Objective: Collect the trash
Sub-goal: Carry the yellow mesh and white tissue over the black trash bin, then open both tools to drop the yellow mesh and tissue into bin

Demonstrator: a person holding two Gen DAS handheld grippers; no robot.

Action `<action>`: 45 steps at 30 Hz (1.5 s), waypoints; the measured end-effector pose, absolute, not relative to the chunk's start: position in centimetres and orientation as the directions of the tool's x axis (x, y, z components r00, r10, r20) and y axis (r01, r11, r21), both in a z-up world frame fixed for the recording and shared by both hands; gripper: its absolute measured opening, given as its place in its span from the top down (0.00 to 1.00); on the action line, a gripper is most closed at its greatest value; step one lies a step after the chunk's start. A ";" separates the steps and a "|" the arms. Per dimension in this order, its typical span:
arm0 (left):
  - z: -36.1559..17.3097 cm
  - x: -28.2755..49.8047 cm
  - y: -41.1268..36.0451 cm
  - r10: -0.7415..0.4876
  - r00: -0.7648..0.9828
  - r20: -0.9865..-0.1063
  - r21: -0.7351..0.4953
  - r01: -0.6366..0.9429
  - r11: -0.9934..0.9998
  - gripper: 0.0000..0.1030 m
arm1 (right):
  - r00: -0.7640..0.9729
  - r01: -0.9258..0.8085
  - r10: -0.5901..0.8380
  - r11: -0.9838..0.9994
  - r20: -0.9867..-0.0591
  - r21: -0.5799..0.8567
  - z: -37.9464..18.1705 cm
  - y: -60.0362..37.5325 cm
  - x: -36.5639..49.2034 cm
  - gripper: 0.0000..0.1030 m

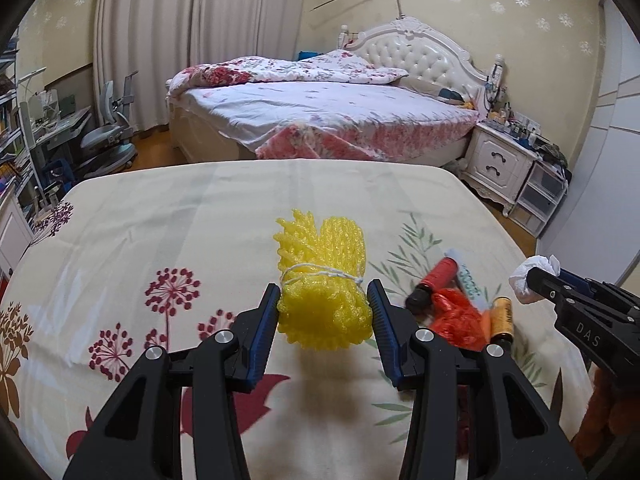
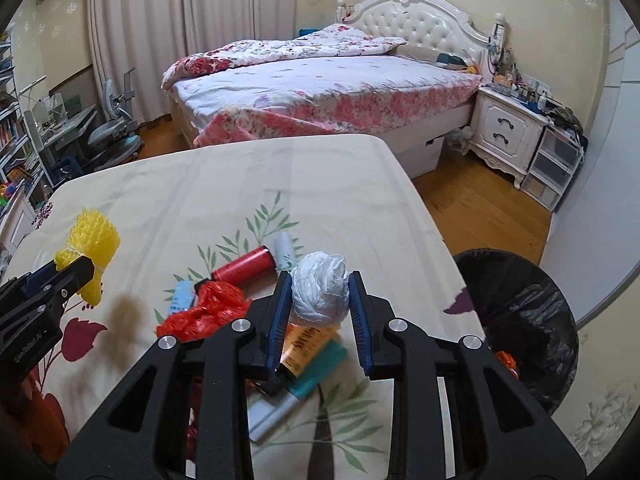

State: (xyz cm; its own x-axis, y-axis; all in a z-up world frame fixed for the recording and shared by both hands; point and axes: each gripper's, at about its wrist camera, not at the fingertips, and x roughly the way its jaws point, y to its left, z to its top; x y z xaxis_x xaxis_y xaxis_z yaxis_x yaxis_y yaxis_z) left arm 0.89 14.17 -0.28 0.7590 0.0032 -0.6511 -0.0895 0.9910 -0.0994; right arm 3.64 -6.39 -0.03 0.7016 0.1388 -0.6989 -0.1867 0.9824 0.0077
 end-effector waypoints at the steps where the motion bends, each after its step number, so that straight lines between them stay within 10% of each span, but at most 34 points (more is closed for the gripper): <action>1: -0.2 0.9 13.4 -0.007 0.760 -0.650 -0.100 -0.076 0.992 0.56 | 0.704 -0.173 0.128 0.985 -0.699 0.006 -0.1 -7.1 3.5 0.73; 45: -3.2 9.4 -12.0 -0.247 0.698 -0.672 -0.013 0.322 0.947 0.56 | 0.696 0.251 -0.146 0.967 -0.703 0.048 -4.2 -28.0 5.6 0.72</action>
State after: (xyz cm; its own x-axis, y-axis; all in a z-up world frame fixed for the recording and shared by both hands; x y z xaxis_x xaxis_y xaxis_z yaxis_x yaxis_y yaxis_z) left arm 9.41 -12.01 -3.22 0.6984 -0.2467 -0.6718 0.3221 0.9466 -0.0128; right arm 5.64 -28.02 -4.19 0.6957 -0.1456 -0.7034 0.2512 0.9667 0.0483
